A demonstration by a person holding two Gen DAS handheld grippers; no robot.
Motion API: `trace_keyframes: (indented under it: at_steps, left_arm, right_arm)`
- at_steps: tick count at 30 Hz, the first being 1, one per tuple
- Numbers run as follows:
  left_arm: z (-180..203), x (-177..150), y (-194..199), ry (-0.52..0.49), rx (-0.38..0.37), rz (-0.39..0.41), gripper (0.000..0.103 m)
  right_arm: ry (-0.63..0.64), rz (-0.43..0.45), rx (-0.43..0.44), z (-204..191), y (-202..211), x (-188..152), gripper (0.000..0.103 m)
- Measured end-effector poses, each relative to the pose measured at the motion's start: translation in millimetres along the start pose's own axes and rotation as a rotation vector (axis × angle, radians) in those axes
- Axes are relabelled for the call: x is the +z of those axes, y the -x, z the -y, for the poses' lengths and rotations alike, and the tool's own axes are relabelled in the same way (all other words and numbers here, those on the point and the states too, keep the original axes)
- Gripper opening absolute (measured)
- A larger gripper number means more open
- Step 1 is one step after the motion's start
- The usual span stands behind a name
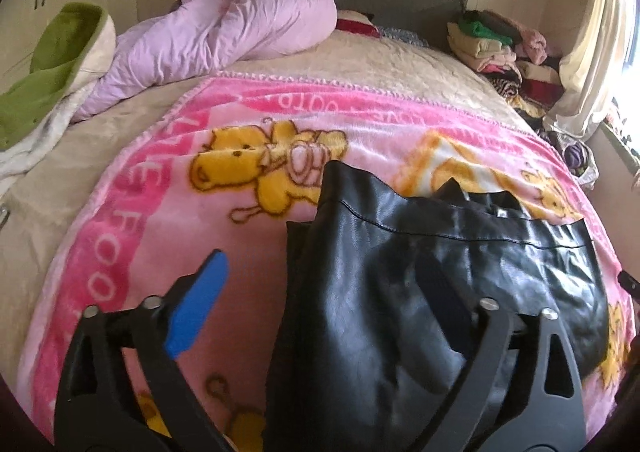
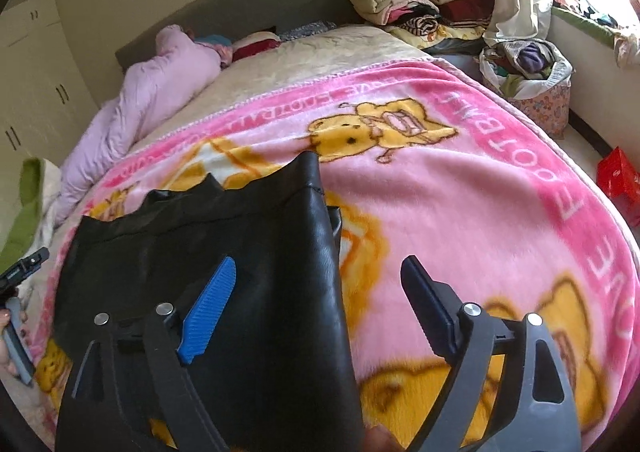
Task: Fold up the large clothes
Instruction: 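Open both grippers and smooth the folded jacket flat on the blanket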
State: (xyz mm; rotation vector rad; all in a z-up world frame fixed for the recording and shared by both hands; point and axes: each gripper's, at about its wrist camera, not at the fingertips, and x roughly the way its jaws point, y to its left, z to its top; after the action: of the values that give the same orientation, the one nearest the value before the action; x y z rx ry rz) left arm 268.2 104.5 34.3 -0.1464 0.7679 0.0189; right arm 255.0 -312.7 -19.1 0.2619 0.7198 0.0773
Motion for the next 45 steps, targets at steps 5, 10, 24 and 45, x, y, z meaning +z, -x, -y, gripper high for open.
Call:
trace_keyframes:
  at_steps: [5,10,24,45]
  left_arm:
    - [-10,-6,16,0.043,-0.020,0.004,0.093]
    - [-24,-19,28,0.087,-0.044,-0.007,0.093]
    - [-34,-71,42,0.089,-0.140,-0.052,0.093]
    - [-16,-86,-5,0.039,-0.181,-0.163,0.064]
  right_arm:
    - [-0.012,0.012,0.030,1,21,-9,0.089]
    - [-0.011,0.015,0.052,1,34,-22,0.090]
    - [-0.044,-0.049,0.042,8,31,-67,0.090]
    - [-0.076,-0.085,0.080,6,4,-67,0.032]
